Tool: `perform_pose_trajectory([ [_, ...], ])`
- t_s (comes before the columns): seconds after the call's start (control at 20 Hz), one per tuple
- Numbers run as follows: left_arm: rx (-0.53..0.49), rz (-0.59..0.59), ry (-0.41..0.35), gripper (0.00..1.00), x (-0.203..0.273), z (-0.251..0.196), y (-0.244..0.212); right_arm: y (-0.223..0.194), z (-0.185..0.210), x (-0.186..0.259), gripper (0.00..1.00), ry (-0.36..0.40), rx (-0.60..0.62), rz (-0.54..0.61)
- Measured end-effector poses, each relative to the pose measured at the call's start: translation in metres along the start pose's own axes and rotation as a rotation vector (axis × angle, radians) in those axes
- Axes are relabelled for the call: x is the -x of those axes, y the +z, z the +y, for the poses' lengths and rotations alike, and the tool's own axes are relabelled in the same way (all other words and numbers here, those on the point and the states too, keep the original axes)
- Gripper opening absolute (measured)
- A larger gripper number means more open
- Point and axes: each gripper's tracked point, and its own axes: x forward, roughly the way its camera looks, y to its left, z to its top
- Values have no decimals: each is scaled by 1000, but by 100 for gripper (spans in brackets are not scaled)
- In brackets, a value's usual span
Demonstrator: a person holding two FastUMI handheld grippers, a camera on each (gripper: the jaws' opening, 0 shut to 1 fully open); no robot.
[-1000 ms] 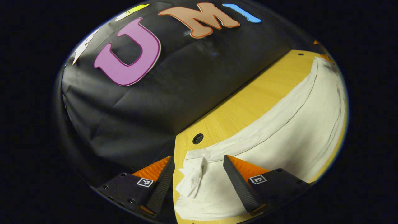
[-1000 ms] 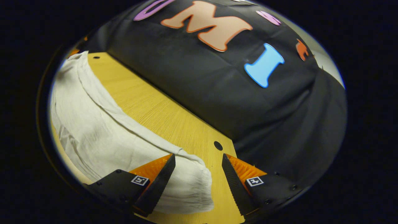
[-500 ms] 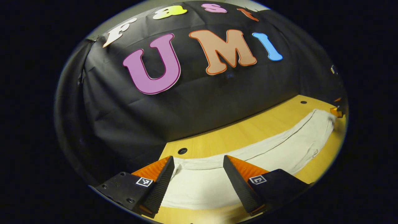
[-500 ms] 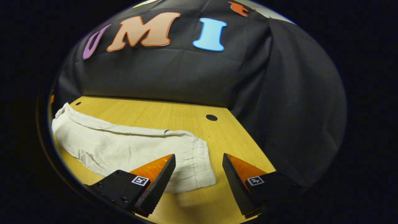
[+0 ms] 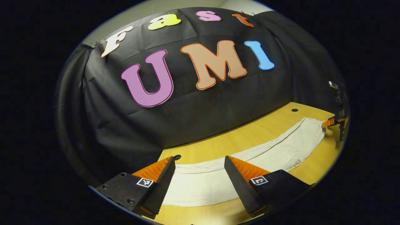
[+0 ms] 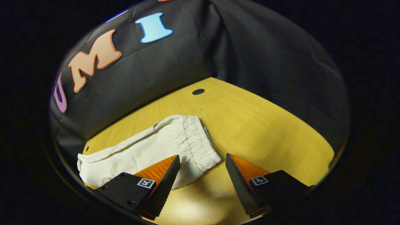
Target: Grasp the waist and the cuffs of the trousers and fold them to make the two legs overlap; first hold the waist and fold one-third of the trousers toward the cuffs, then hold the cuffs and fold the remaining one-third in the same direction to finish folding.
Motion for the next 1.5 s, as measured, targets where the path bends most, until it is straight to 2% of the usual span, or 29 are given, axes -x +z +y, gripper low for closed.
perform_pose_trajectory([
  [0.05,-4,5,0,96,3,-2,-1,-3,1,-2,88,0,-32,13],
  [0.25,-8,9,8,96,10,-4,-1,-7,1,-13,77,1,-131,51],
  [0.3,-7,9,11,96,11,-5,-1,-9,1,-14,65,4,-150,66],
  [0.4,-4,12,16,96,13,-6,-1,-15,-2,-16,59,-1,-180,92],
  [0.5,1,16,24,96,16,-6,-2,-15,2,-16,27,15,-202,110],
  [0.55,3,19,28,96,17,-7,-2,-16,1,-16,19,27,-194,119],
  [0.7,15,23,38,96,23,-8,-1,-7,-8,-14,19,23,-186,117],
  [0.75,20,20,43,96,24,-9,0,-5,-6,-12,14,19,-192,109],
  [0.8,26,18,47,96,26,-10,2,-4,-5,-10,19,14,-197,110],
  [1.05,55,23,65,96,36,-16,6,-7,2,-12,19,-19,-163,93],
  [1.5,74,10,63,96,34,-11,11,33,17,26,19,118,-94,-34],
])
